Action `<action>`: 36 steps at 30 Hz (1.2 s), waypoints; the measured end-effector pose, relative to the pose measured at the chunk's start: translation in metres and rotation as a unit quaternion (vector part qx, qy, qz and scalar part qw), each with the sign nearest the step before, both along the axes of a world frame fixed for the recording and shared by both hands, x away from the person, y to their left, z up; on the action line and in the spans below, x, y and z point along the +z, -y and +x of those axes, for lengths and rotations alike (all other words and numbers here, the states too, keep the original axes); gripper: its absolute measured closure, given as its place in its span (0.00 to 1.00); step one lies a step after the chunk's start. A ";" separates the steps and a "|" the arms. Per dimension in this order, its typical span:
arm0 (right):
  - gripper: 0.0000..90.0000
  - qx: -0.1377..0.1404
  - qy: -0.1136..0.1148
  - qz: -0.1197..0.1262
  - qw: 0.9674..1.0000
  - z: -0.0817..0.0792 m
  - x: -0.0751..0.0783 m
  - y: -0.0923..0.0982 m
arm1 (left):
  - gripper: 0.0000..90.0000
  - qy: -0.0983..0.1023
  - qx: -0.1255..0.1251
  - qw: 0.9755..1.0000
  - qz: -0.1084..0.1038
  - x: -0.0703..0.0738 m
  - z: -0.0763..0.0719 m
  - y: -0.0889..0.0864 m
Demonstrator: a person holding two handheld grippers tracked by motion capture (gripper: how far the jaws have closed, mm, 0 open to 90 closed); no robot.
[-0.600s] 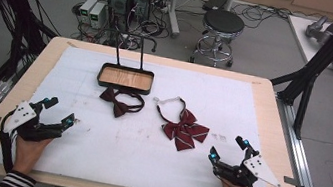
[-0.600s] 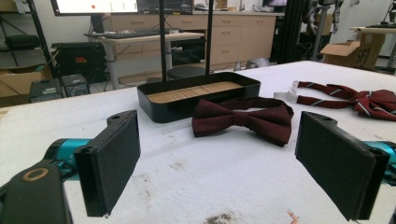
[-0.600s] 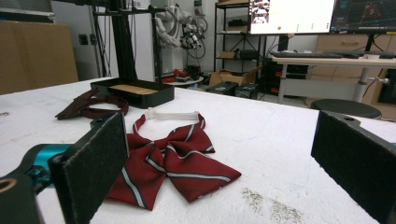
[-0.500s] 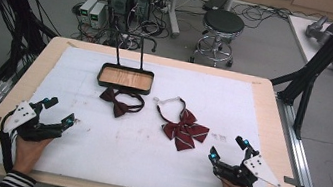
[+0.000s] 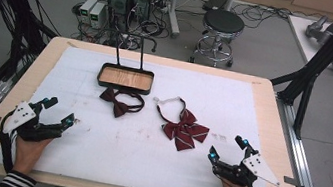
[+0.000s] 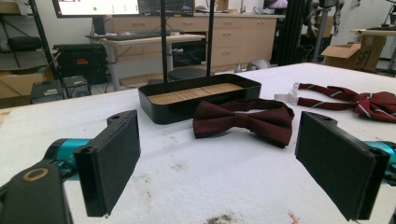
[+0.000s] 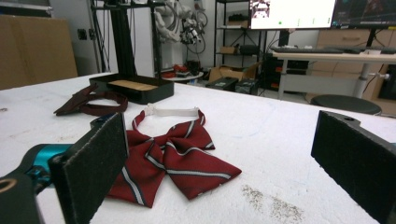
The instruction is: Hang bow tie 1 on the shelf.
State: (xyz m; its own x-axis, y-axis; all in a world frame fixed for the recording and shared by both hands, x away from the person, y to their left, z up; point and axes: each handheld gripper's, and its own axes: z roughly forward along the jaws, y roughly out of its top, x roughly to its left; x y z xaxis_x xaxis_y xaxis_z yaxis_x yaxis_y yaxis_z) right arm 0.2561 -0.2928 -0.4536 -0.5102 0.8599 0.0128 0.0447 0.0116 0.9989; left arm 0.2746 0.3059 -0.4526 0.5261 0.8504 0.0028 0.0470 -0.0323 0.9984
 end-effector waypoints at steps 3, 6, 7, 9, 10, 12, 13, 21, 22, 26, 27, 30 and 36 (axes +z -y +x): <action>0.03 -0.007 -0.016 -0.015 1.000 0.003 0.002 -0.001 | 0.16 0.001 0.000 1.000 0.000 0.000 0.000 0.000; 0.03 0.000 -0.024 -0.019 1.000 0.007 0.008 -0.002 | 0.16 0.000 0.000 1.000 0.000 0.000 0.000 0.000; 0.03 0.003 -0.027 -0.022 0.999 0.008 0.011 -0.002 | 0.16 0.000 0.000 1.000 -0.001 0.000 0.000 0.000; 0.03 0.011 -0.034 -0.030 0.999 0.012 0.019 -0.004 | 0.16 0.000 0.001 1.000 0.000 0.000 0.000 0.000; 0.03 0.017 -0.037 -0.035 0.999 0.015 0.023 -0.004 | 0.16 0.000 0.001 1.000 -0.001 0.000 0.000 0.000; 0.03 0.027 -0.049 -0.044 0.997 0.020 0.031 -0.006 | 0.16 0.001 0.001 1.000 0.000 0.000 0.000 0.000; 0.03 0.033 -0.054 -0.050 0.997 0.023 0.035 -0.007 | 0.16 0.001 0.001 1.000 0.000 0.000 0.000 0.000; 0.03 0.071 -0.086 -0.084 0.990 0.047 0.062 -0.019 | 0.16 0.002 0.002 1.000 0.001 0.000 -0.001 0.001; 0.04 0.074 -0.090 -0.088 0.989 0.050 0.064 -0.021 | 0.16 0.002 0.002 1.000 0.002 0.000 -0.001 0.001; 0.04 0.091 -0.112 -0.102 0.984 0.062 0.073 -0.028 | 0.16 0.002 0.002 1.000 0.002 0.000 -0.001 0.001; 0.04 0.096 -0.115 -0.111 0.983 0.066 0.075 -0.030 | 0.16 0.002 0.001 1.000 0.002 0.000 -0.001 0.001; 0.04 0.110 -0.139 -0.138 0.974 0.077 0.079 -0.036 | 0.16 0.001 0.001 1.000 0.002 0.000 -0.001 0.000; 0.04 0.130 -0.171 -0.183 0.960 0.096 0.085 -0.046 | 0.16 0.002 0.001 1.000 0.000 0.000 -0.001 0.000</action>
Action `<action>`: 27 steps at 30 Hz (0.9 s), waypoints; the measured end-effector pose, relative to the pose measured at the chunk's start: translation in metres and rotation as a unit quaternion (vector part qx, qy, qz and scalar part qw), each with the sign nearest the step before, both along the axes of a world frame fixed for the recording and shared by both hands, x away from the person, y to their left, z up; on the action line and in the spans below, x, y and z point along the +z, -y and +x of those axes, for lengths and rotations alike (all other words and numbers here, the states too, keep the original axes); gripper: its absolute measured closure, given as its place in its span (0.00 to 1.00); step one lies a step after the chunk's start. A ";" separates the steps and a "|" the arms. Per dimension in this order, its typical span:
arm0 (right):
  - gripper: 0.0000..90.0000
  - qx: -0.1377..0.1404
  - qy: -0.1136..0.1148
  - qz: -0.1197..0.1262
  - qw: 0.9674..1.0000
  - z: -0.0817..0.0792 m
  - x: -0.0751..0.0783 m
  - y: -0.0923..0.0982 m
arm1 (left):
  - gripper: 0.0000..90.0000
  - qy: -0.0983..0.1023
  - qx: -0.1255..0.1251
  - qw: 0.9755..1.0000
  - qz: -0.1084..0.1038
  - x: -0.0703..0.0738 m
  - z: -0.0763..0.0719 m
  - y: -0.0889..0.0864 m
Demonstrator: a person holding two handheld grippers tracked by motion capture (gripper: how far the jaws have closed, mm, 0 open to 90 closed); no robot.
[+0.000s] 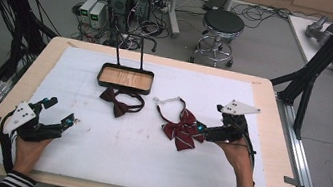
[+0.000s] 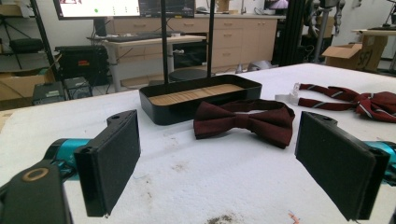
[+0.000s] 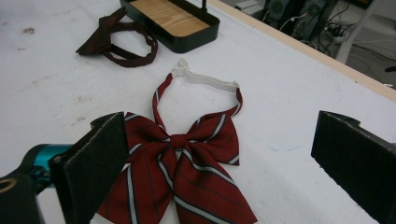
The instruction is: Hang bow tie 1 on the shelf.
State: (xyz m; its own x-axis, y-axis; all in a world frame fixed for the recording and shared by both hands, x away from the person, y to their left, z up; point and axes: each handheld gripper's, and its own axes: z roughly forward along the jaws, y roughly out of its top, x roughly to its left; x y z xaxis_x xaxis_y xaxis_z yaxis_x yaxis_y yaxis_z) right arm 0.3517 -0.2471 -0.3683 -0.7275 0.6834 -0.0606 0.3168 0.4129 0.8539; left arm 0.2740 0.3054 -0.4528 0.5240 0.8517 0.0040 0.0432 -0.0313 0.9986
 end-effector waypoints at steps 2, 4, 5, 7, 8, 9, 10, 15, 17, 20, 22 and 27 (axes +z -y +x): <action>0.04 0.004 -0.005 -0.004 1.000 0.006 0.002 -0.003 | 0.16 0.000 0.000 1.000 0.000 0.000 0.000 0.000; 0.04 0.008 -0.018 -0.013 1.000 0.012 0.004 -0.006 | 0.16 0.000 0.000 1.000 0.000 0.000 0.000 0.000; 0.04 0.010 -0.021 -0.019 1.000 0.014 0.005 -0.008 | 0.16 0.000 0.000 1.000 0.000 0.000 0.000 0.000; 0.04 0.015 -0.029 -0.025 0.999 0.020 0.006 -0.013 | 0.16 0.000 0.000 1.000 0.000 0.000 0.000 0.000; 0.04 0.021 -0.032 -0.033 0.999 0.022 0.006 -0.016 | 0.16 0.000 0.000 1.000 0.000 0.000 0.000 0.000; 0.04 0.024 -0.041 -0.038 0.998 0.025 0.006 -0.020 | 0.16 0.000 0.000 1.000 0.000 0.000 0.000 0.000; 0.04 0.031 -0.050 -0.047 0.997 0.027 0.005 -0.024 | 0.16 0.000 0.000 1.000 0.000 0.000 0.000 0.000; 0.05 0.048 -0.057 -0.094 0.993 0.035 0.002 -0.042 | 0.16 0.000 0.001 1.000 0.000 0.000 0.000 0.000; 0.05 0.053 -0.064 -0.096 0.992 0.038 0.000 -0.045 | 0.16 0.000 0.001 1.000 -0.001 0.000 0.000 0.000; 0.05 0.051 -0.069 -0.095 0.992 0.041 -0.001 -0.049 | 0.16 0.000 0.001 1.000 -0.001 0.000 0.000 0.000; 0.05 0.054 -0.077 -0.095 0.991 0.042 -0.004 -0.050 | 0.16 -0.001 0.001 1.000 0.000 0.000 0.000 0.000; 0.06 0.054 -0.095 -0.129 0.986 0.046 -0.013 -0.056 | 0.16 -0.001 0.001 1.000 0.000 0.000 0.000 0.000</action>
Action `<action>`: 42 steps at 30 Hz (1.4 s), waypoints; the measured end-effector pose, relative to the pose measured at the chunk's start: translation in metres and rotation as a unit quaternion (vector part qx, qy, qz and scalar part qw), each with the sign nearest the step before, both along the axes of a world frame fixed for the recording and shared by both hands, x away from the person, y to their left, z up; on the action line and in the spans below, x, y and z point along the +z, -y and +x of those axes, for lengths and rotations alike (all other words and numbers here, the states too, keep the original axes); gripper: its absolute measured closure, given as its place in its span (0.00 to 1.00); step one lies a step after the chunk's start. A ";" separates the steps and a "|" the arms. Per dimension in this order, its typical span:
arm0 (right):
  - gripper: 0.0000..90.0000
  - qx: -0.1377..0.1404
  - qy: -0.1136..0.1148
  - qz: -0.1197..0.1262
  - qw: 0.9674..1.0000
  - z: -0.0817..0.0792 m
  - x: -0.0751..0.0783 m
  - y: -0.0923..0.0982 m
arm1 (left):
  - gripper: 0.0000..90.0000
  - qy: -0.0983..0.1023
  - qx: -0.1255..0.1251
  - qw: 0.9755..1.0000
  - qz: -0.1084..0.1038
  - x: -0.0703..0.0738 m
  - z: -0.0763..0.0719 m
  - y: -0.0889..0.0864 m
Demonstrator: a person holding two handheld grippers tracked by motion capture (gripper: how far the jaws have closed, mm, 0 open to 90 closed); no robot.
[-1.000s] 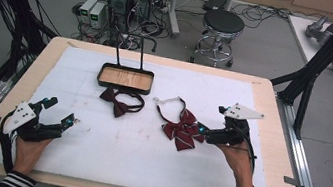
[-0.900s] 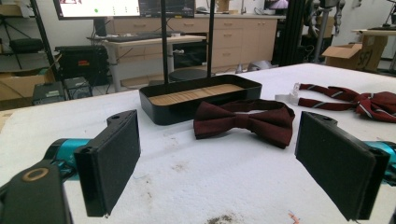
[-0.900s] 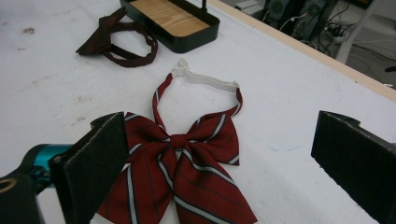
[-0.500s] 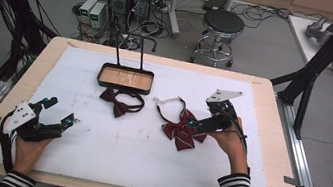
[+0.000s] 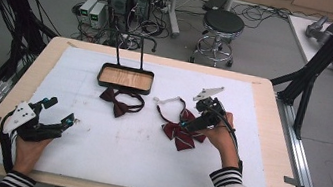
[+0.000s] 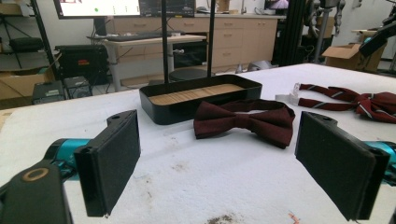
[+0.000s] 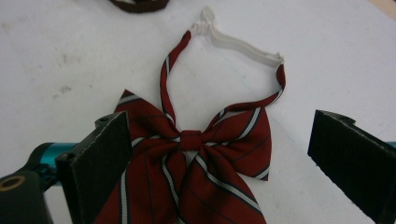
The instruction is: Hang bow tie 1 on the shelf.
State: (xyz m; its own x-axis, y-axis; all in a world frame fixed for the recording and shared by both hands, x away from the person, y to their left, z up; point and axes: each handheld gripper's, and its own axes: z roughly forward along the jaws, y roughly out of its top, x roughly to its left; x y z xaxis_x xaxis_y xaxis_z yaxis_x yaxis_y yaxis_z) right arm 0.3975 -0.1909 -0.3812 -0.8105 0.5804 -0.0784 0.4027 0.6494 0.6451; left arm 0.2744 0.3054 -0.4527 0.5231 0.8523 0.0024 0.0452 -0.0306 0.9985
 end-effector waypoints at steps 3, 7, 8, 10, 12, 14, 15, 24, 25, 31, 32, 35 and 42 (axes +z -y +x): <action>0.09 0.003 -0.011 -0.008 1.000 0.002 -0.005 -0.005 | 0.16 0.000 0.000 1.000 0.000 0.000 0.000 0.000; 0.17 0.013 -0.025 -0.018 0.999 0.005 -0.010 -0.010 | 0.16 -0.001 0.001 1.000 -0.001 0.000 0.000 0.000; 0.17 0.011 -0.030 -0.018 0.999 0.006 -0.012 -0.011 | 0.16 -0.001 0.000 1.000 -0.001 0.000 0.000 0.000; 0.17 0.010 -0.040 -0.026 0.999 0.008 -0.015 -0.013 | 0.16 0.000 0.000 1.000 -0.001 0.000 0.000 0.000; 0.18 0.009 -0.048 -0.033 0.998 0.009 -0.018 -0.014 | 0.16 0.000 0.001 1.000 -0.002 0.000 0.000 0.000; 0.21 0.010 -0.054 -0.036 0.998 0.011 -0.021 -0.016 | 0.16 -0.001 0.000 1.000 -0.002 0.000 0.000 0.000; 0.22 0.013 -0.058 -0.038 0.997 0.012 -0.022 -0.017 | 0.16 -0.001 0.001 1.000 -0.002 0.000 0.000 0.000; 0.34 0.008 -0.093 -0.053 0.994 0.020 -0.032 -0.022 | 0.16 -0.003 0.001 1.000 -0.006 0.000 0.000 -0.001; 0.36 0.008 -0.097 -0.053 0.994 0.021 -0.033 -0.022 | 0.16 -0.003 0.000 1.000 -0.006 0.000 0.000 -0.001; 0.49 0.011 -0.116 -0.056 0.992 0.024 -0.034 -0.023 | 0.16 -0.002 0.001 1.000 -0.005 0.000 0.000 -0.001; 0.50 0.012 -0.119 -0.056 0.991 0.024 -0.034 -0.024 | 0.16 -0.003 0.000 1.000 -0.006 0.000 0.000 -0.001; 0.56 0.013 -0.123 -0.063 0.990 0.024 -0.037 -0.025 | 0.16 -0.002 0.001 1.000 -0.006 0.000 0.000 -0.001; 0.73 0.011 -0.118 -0.078 0.990 0.023 -0.035 -0.026 | 0.16 -0.003 0.000 1.000 -0.006 0.000 0.000 -0.001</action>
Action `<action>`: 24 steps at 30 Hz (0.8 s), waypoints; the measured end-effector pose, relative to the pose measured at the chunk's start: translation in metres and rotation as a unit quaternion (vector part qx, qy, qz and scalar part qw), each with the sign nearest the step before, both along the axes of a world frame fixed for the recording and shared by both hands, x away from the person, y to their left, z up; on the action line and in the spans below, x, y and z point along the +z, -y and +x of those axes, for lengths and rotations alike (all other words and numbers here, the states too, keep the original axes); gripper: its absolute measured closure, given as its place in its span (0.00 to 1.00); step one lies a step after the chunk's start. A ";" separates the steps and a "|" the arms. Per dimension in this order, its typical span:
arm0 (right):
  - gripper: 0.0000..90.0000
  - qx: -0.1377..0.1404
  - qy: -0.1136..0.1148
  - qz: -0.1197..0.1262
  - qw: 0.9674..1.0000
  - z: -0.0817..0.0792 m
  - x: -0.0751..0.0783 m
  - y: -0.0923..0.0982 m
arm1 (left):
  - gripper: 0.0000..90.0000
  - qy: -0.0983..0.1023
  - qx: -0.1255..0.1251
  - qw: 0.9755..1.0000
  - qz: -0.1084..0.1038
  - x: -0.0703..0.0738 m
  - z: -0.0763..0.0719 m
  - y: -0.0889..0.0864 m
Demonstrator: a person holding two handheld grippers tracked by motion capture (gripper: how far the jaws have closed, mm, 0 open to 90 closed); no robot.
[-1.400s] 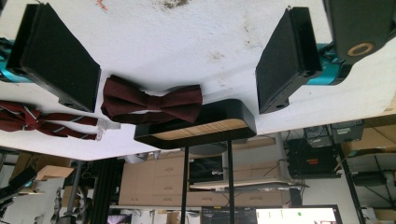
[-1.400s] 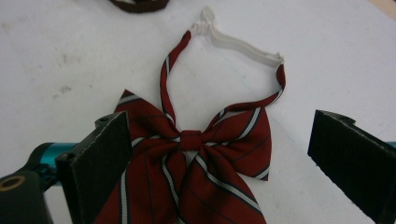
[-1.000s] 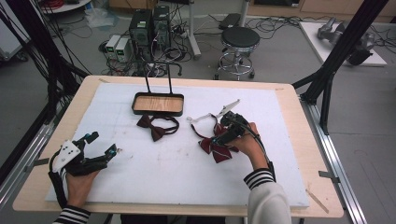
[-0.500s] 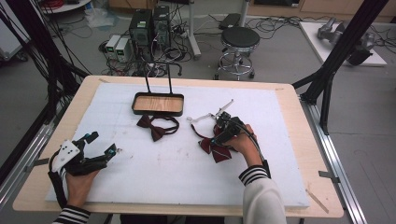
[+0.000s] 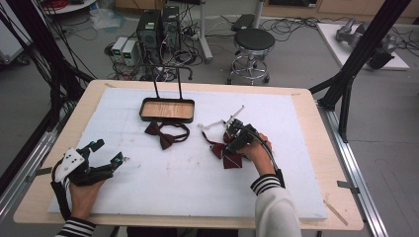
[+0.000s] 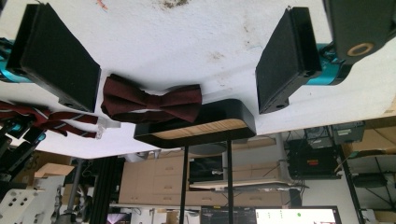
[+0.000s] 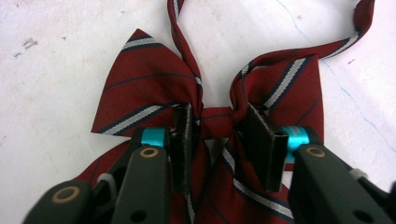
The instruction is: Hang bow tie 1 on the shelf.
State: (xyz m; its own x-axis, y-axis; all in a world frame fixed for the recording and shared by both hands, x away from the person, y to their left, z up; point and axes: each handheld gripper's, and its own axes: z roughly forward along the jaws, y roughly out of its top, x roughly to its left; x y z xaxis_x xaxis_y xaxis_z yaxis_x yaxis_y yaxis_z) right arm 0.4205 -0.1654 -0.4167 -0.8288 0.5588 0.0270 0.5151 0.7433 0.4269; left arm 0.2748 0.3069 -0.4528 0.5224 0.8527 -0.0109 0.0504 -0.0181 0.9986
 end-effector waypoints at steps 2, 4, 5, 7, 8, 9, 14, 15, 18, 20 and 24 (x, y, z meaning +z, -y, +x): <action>0.74 -0.003 0.001 0.000 1.000 -0.001 0.000 0.000 | 0.16 0.000 0.000 1.000 0.000 0.000 0.000 0.000; 0.75 -0.002 0.003 -0.005 1.000 -0.001 0.001 -0.002 | 0.16 0.000 0.000 1.000 0.000 0.000 0.000 0.000; 0.75 0.003 0.006 -0.008 1.000 -0.001 0.001 -0.002 | 0.16 0.000 0.000 1.000 -0.001 0.000 0.000 0.000; 0.75 0.006 0.007 -0.011 1.000 -0.002 0.001 -0.002 | 0.16 0.000 0.000 1.000 -0.001 0.000 0.000 0.000; 0.75 0.008 0.008 -0.010 1.000 -0.001 0.001 -0.002 | 0.16 0.000 0.000 1.000 -0.001 0.000 0.000 0.000; 0.75 0.007 0.008 -0.009 1.000 -0.001 0.001 -0.002 | 0.16 0.000 0.000 1.000 0.000 0.000 0.000 0.000; 0.75 0.013 0.028 -0.002 1.000 -0.002 0.005 -0.002 | 0.16 0.000 0.000 1.000 0.000 0.000 0.000 0.000; 0.75 0.014 0.033 -0.002 0.999 -0.002 0.007 -0.001 | 0.16 0.000 0.000 1.000 0.000 0.000 0.000 0.000; 0.75 0.015 0.052 0.010 0.999 -0.004 0.011 0.000 | 0.16 0.000 0.000 1.000 0.000 0.000 0.000 0.000; 0.75 0.014 0.066 0.020 0.998 -0.005 0.015 0.001 | 0.16 0.000 0.000 1.000 0.000 0.000 0.000 0.000; 0.75 0.015 0.088 0.053 0.995 -0.008 0.023 0.002 | 0.16 0.000 0.000 1.000 0.001 0.000 0.000 0.000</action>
State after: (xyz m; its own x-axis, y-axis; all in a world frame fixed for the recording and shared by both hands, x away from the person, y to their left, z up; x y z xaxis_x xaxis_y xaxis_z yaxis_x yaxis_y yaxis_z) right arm 0.4128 -0.1679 -0.3933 -0.8425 0.5350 -0.0623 0.4031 0.7030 0.5859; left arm 0.2747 0.3065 -0.4527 0.5221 0.8528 -0.0098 0.0500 -0.0192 0.9986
